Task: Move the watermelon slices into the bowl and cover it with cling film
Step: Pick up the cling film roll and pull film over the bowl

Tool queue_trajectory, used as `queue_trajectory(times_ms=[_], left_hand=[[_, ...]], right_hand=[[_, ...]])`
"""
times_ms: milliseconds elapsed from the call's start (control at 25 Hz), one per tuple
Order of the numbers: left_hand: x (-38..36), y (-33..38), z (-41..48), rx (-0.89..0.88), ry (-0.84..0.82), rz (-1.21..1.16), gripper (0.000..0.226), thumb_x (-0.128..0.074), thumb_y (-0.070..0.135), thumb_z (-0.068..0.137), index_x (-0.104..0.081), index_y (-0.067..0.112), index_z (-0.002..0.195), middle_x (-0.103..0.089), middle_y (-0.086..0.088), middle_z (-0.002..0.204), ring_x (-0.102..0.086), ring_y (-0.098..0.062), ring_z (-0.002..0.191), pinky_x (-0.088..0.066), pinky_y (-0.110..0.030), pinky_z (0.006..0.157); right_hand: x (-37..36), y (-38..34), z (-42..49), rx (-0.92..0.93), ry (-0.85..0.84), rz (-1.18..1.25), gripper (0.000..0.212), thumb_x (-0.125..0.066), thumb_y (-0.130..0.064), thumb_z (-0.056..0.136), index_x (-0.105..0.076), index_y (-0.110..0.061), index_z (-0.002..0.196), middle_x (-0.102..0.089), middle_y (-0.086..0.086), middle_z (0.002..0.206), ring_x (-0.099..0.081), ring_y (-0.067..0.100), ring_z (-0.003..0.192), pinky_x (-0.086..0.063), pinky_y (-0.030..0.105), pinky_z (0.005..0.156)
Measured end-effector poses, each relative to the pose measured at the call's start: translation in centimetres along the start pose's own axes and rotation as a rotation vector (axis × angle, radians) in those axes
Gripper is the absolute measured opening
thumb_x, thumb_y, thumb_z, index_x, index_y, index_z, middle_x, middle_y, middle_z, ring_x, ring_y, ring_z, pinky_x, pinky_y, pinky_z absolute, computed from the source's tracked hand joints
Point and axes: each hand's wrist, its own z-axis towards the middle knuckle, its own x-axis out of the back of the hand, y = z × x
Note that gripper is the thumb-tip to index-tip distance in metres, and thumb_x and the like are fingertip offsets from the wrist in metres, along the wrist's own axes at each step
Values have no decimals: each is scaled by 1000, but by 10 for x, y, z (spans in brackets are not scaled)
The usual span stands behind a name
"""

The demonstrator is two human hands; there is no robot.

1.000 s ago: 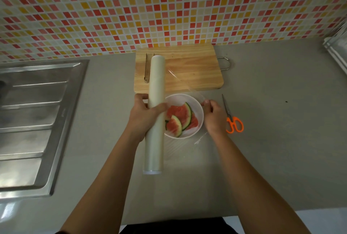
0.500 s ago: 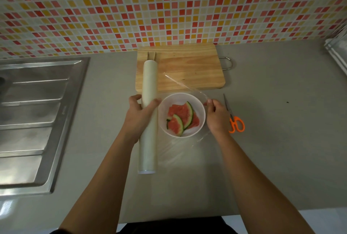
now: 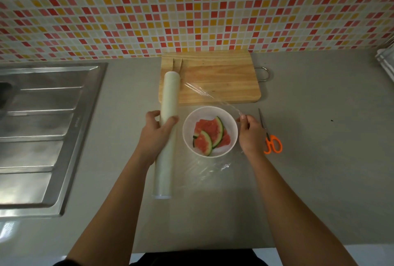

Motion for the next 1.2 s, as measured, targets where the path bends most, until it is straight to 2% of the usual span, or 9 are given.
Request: queue_trajectory(times_ms=[40, 120, 400, 480, 600, 720, 840, 920, 1200], left_hand=[[1, -1, 0, 14, 7, -6, 59, -69, 53, 73, -39, 21, 113, -58, 4, 95, -64, -13, 81, -51, -30, 60], [2, -3, 2, 27, 27, 8, 60, -75, 51, 69, -39, 20, 106, -58, 1, 94, -64, -16, 80, -53, -32, 61], [2, -13, 1, 9, 73, 83, 37, -54, 52, 84, -55, 21, 103, -62, 3, 94, -62, -15, 82, -51, -32, 66], [1, -16, 2, -4, 75, 112, 34, -49, 50, 88, -57, 19, 101, -63, 1, 94, -61, -17, 84, -49, -34, 71], [-2, -21, 4, 0, 93, 169, 36, -46, 48, 90, -56, 17, 105, -61, 0, 94, -58, -17, 83, -44, -33, 69], [-3, -28, 2, 20, 108, 130, 44, -56, 51, 84, -48, 18, 111, -59, 4, 90, -60, -15, 82, -44, -30, 66], [-2, -33, 3, 22, 115, 112, 47, -65, 51, 77, -44, 18, 104, -60, 3, 88, -62, -13, 78, -45, -28, 58], [-3, -34, 5, 22, 111, 145, 45, -64, 51, 78, -45, 17, 102, -60, 2, 87, -61, -14, 78, -45, -29, 60], [-8, -39, 6, 37, 108, 151, 45, -62, 50, 80, -47, 14, 102, -58, 0, 87, -59, -16, 79, -43, -30, 61]], right_hand=[[0, 0, 0, 5, -2, 2, 34, -38, -23, 98, -65, -2, 96, -69, 17, 93, -61, 34, 85, -26, 28, 60], [0, 1, 1, 9, -6, 3, 34, -38, -23, 98, -65, -3, 95, -69, 18, 92, -61, 34, 84, -27, 28, 59], [0, -1, -1, 2, -19, -9, 34, -38, -23, 98, -64, -2, 93, -68, 18, 86, -60, 33, 79, -27, 30, 58], [0, -1, 0, 0, -18, -14, 35, -37, -23, 98, -64, -2, 92, -68, 18, 86, -59, 33, 79, -27, 29, 58], [0, -2, 0, 3, -23, -10, 35, -38, -24, 98, -63, -2, 91, -67, 18, 84, -59, 32, 77, -31, 30, 59], [1, -1, 0, 0, -29, -6, 34, -38, -24, 98, -63, -2, 90, -68, 18, 84, -60, 34, 78, -32, 31, 60], [0, -1, 0, -6, -37, -31, 36, -38, -25, 98, -63, -1, 90, -67, 19, 84, -58, 33, 76, -26, 31, 58], [0, -2, 0, -5, -40, -38, 36, -37, -24, 98, -62, -1, 89, -66, 20, 83, -57, 32, 74, -23, 31, 57], [0, -3, -1, -13, -52, -15, 35, -37, -24, 98, -61, 0, 89, -66, 20, 84, -58, 34, 78, -34, 33, 62]])
